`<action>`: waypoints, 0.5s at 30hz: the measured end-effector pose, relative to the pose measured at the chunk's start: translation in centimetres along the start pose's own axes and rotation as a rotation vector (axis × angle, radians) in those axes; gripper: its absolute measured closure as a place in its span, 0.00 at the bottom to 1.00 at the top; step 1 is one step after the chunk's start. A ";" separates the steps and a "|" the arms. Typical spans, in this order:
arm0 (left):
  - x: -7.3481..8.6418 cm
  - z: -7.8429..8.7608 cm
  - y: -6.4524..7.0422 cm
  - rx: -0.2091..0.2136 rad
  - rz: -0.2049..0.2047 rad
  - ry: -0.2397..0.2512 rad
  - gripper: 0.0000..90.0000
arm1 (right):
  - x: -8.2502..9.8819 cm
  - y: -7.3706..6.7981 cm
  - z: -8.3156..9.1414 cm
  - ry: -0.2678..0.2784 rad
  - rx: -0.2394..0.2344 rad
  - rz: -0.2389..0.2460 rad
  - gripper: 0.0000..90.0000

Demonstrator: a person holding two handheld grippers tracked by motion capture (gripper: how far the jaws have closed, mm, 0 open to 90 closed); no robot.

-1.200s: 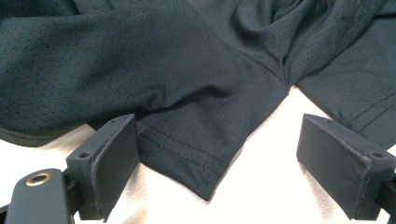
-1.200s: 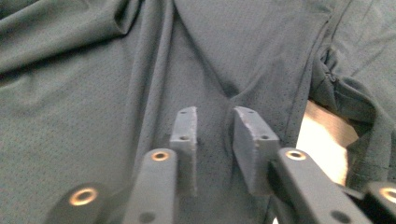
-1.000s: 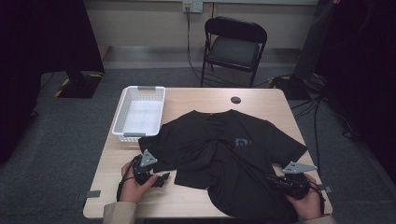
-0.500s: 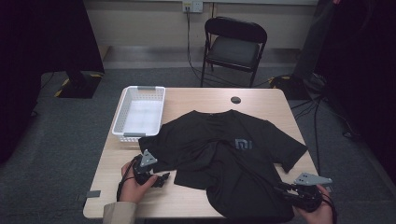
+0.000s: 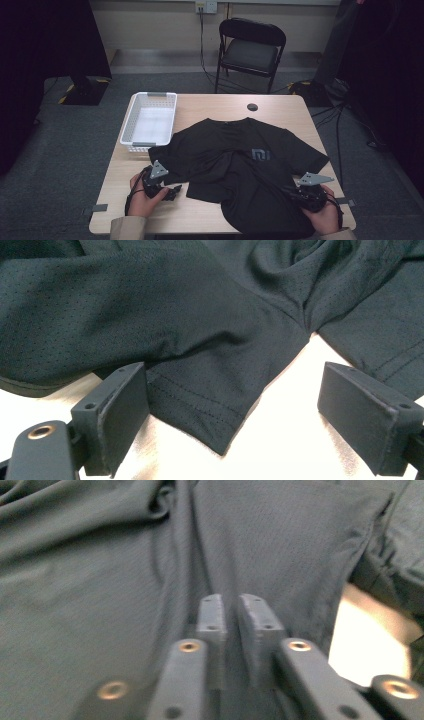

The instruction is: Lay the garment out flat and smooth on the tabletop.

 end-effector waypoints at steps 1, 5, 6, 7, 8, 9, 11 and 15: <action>0.0 0.0 0.0 0.000 -0.001 0.000 0.14 | 0.2 -0.1 0.2 -0.001 -0.008 0.000 0.95; 0.0 0.0 0.0 0.001 -0.002 -0.001 0.14 | 1.2 -0.3 1.2 -0.008 -0.025 -0.010 0.97; 0.0 0.0 0.0 0.001 -0.002 -0.001 0.14 | 1.5 -0.3 1.5 -0.010 -0.028 -0.011 0.97; 0.0 0.0 0.0 0.000 -0.003 0.000 0.14 | 1.8 -0.4 1.8 -0.012 -0.031 -0.011 0.97; 0.0 0.0 0.0 0.000 -0.003 -0.001 0.14 | 2.1 -0.5 2.1 -0.014 -0.038 -0.013 0.96; 0.0 0.0 0.0 0.001 -0.001 0.000 0.14 | 2.4 -0.6 2.4 -0.018 -0.040 -0.015 0.96; 0.0 0.0 0.0 0.000 -0.001 0.000 0.14 | 3.0 -0.7 3.1 -0.021 -0.042 -0.027 0.93; 0.0 0.0 0.0 0.000 -0.001 0.000 0.14 | 2.7 0.3 4.1 0.035 0.032 -0.047 0.75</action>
Point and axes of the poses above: each handheld gripper's, and its own axes: z roughly backward along the jaws, x roughly out of its underside, y roughly to its right, the point moved 8 cm from there along -z, roughly forward along the jaws
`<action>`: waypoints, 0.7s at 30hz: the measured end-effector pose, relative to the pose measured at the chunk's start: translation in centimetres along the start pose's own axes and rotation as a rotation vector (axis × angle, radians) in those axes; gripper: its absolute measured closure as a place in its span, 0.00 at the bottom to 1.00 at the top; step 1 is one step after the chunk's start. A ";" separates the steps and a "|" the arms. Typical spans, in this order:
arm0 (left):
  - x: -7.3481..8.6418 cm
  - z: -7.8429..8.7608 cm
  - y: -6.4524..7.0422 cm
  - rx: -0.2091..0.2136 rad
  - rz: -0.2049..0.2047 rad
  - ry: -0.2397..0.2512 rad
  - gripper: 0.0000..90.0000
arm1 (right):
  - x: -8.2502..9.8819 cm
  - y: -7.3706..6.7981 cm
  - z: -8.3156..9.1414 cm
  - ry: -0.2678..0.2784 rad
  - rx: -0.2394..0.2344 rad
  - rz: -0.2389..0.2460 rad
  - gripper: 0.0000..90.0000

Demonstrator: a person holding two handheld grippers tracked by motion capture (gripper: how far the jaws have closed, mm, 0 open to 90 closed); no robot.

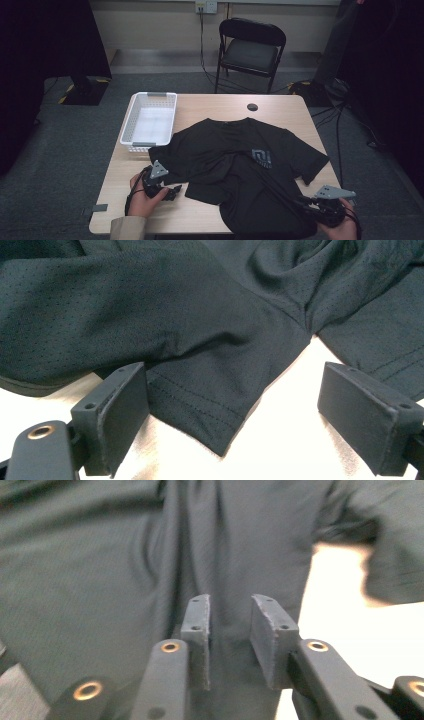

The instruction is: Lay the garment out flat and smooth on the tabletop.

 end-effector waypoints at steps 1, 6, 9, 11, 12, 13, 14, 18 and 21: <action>0.0 0.0 0.0 0.000 -0.001 0.000 0.14 | -0.3 0.3 0.0 0.010 0.015 -0.004 0.70; 0.0 0.0 0.0 0.001 -0.002 0.000 0.14 | -1.5 1.0 -2.0 -0.008 0.043 0.004 0.70; 0.0 0.0 0.0 0.001 -0.002 -0.001 0.14 | -2.5 0.2 -3.3 -0.017 0.020 0.030 0.70; 0.0 0.0 0.0 0.001 -0.002 -0.001 0.14 | -3.1 -0.5 -3.9 -0.018 0.021 0.064 0.70; 0.0 0.0 0.0 0.001 -0.001 -0.001 0.14 | -3.1 -0.8 -4.2 -0.027 0.011 0.071 0.74; 0.0 0.0 0.0 0.002 0.000 0.000 0.14 | -3.1 -1.1 -4.4 -0.039 -0.003 0.076 0.77; 0.0 0.0 0.0 0.001 -0.001 -0.001 0.14 | -3.0 -1.2 -4.5 -0.036 -0.008 0.082 0.78; 0.0 0.0 0.0 0.001 -0.001 -0.001 0.14 | -2.6 -1.5 -4.0 -0.047 -0.038 0.078 0.94; 0.0 0.0 0.0 0.001 -0.001 0.000 0.14 | -1.9 -1.8 -3.2 -0.056 -0.067 0.068 0.96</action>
Point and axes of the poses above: each handheld gripper's, and its own axes: z roughly backward along the jaws, x roughly out of its underside, y roughly to its right, the point moved 8 cm from there along -z, roughly forward along the jaws
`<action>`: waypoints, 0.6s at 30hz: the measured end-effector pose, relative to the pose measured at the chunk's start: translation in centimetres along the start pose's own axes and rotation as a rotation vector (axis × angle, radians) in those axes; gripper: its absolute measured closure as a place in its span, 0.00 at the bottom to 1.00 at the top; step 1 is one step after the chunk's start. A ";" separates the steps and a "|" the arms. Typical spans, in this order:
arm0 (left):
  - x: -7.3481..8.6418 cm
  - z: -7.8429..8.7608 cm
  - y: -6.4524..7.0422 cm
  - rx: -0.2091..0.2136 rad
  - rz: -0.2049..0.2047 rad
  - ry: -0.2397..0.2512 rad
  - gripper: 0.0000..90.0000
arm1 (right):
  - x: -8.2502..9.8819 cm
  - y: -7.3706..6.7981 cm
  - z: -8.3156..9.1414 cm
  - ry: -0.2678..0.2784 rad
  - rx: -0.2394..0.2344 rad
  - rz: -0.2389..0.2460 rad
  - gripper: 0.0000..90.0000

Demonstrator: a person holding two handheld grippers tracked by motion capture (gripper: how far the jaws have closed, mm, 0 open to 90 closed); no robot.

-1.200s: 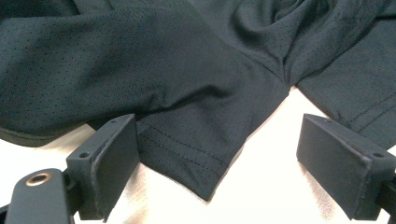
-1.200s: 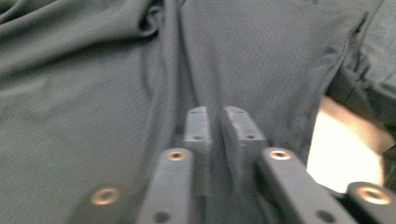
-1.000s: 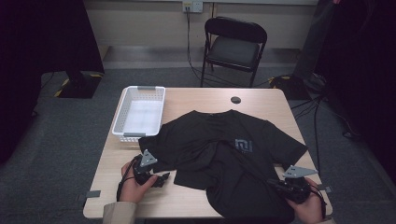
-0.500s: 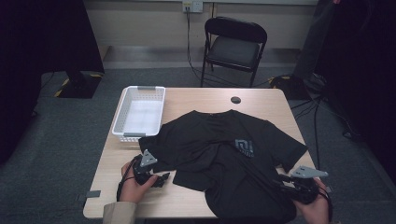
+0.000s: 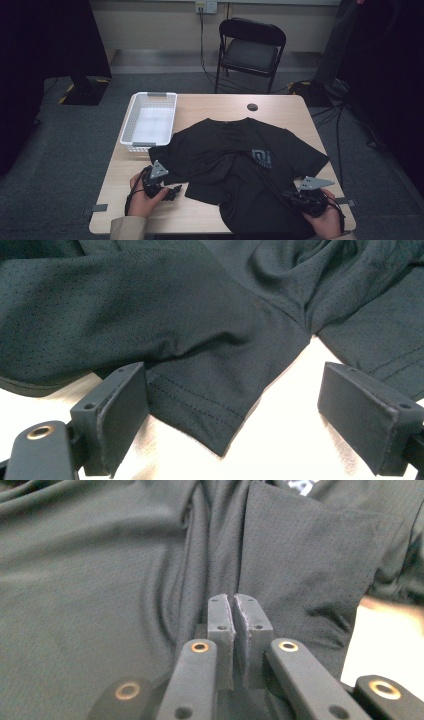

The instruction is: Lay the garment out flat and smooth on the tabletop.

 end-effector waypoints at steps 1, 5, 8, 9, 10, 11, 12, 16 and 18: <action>0.0 0.0 0.0 0.000 -0.001 0.000 0.14 | 0.3 -0.2 0.3 -0.006 -0.004 0.004 0.96; 0.0 0.0 0.0 -0.001 0.000 0.000 0.14 | 1.9 -0.9 1.9 -0.027 -0.028 0.002 0.96; 0.0 0.0 0.0 -0.001 -0.001 0.000 0.14 | 2.8 -1.2 3.1 -0.024 -0.032 -0.002 0.89; 0.0 0.0 0.0 -0.001 0.001 0.000 0.14 | 2.9 -1.0 3.4 -0.010 -0.008 -0.005 0.80; 0.0 0.0 0.0 -0.001 0.000 0.000 0.14 | 2.8 -0.6 3.6 0.002 0.027 -0.018 0.77; 0.0 0.0 0.0 -0.001 0.000 0.000 0.14 | 2.7 -0.1 3.6 0.010 0.044 -0.024 0.77; 0.0 0.0 0.0 -0.001 0.001 0.000 0.14 | 2.6 0.5 3.5 0.016 0.064 -0.036 0.74; 0.0 0.0 0.0 -0.001 -0.001 0.000 0.14 | 2.3 2.6 2.3 0.007 0.116 -0.072 0.73; 0.0 0.0 0.0 -0.001 0.001 0.000 0.14 | 2.0 2.8 2.0 0.002 0.121 -0.065 0.82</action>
Point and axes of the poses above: each handheld gripper's, and its own axes: z roughly backward along the jaws, x roughly out of its underside, y roughly to its right, the point moved 8 cm from there along -z, roughly forward along the jaws
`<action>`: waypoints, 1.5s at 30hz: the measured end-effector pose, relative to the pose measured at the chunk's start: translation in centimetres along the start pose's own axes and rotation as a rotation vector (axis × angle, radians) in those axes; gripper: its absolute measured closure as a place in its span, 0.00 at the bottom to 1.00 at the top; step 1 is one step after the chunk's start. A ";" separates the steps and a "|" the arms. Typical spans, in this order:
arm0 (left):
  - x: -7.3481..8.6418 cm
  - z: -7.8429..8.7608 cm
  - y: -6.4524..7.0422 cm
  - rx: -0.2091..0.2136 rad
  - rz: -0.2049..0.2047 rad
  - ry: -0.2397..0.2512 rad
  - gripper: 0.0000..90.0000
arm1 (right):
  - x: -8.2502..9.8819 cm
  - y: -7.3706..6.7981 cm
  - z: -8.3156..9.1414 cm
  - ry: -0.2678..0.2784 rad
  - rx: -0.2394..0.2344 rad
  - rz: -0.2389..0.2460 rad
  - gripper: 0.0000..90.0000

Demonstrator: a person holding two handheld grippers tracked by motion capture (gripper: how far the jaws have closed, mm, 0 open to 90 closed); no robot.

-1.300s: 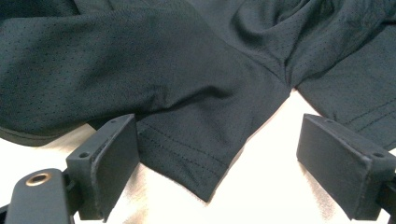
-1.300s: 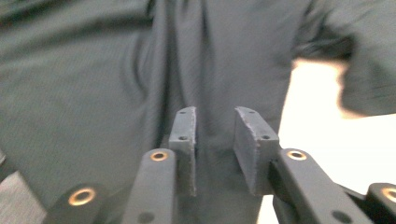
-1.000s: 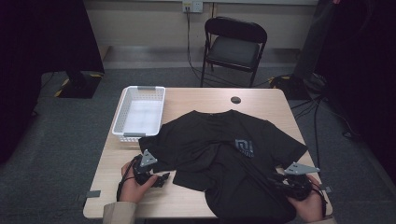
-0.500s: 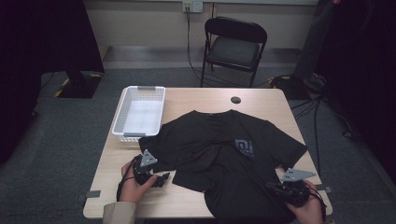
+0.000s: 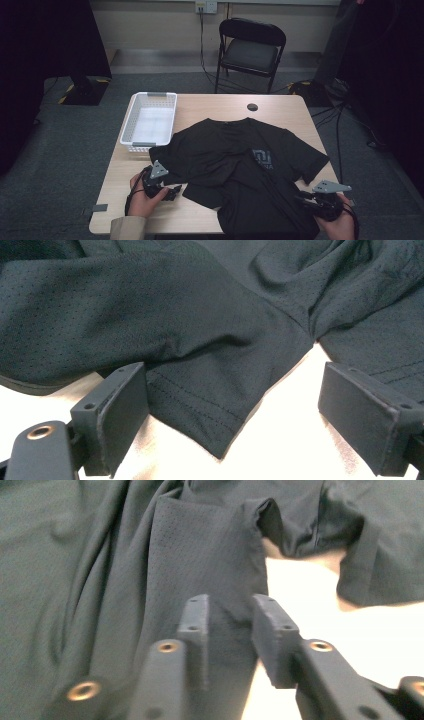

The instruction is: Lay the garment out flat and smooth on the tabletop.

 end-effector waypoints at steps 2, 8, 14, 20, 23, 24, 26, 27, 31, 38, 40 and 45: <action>0.0 0.0 0.0 0.000 0.000 0.000 0.14 | -0.1 -0.2 0.0 -0.014 -0.019 0.004 0.94; 0.0 0.0 0.0 -0.001 0.000 0.000 0.14 | 1.2 -0.9 1.3 -0.034 -0.065 0.008 0.98; 0.0 0.0 0.0 -0.001 0.000 0.000 0.14 | 1.8 -0.2 2.8 -0.016 -0.026 -0.007 0.85; 0.0 0.0 0.0 -0.001 0.000 0.000 0.14 | -1.6 0.8 1.3 0.052 0.002 0.001 0.78; 0.0 0.0 0.0 -0.001 0.000 0.000 0.14 | -2.4 1.4 -0.6 0.021 0.039 -0.005 0.78; 0.0 0.0 0.0 -0.001 0.000 0.000 0.14 | -2.4 1.5 -1.1 0.004 0.040 -0.017 0.79; 0.0 0.0 0.0 -0.001 0.000 0.000 0.14 | -2.1 1.3 -1.5 -0.017 0.034 -0.011 0.85; 0.0 0.0 0.0 -0.001 0.000 0.000 0.14 | -1.8 1.1 -1.6 -0.026 0.030 -0.005 0.89; 0.0 0.0 0.0 -0.001 0.000 0.000 0.14 | -0.7 1.1 -0.6 -0.038 0.016 -0.006 0.96; 0.0 0.0 0.0 -0.002 0.000 0.000 0.14 | 0.4 2.6 0.9 -0.049 0.072 -0.060 0.85; 0.0 0.0 0.0 -0.002 0.000 0.000 0.14 | -0.7 2.3 0.9 0.004 0.063 -0.053 0.78; 0.0 0.0 0.0 -0.002 -0.001 0.000 0.14 | -3.7 2.0 -0.8 0.069 0.068 -0.008 0.58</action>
Point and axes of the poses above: each handheld gripper's, and its own axes: z roughly backward along the jaws, x roughly out of its underside, y roughly to its right, the point moved 8 cm from there along -z, roughly forward along the jaws
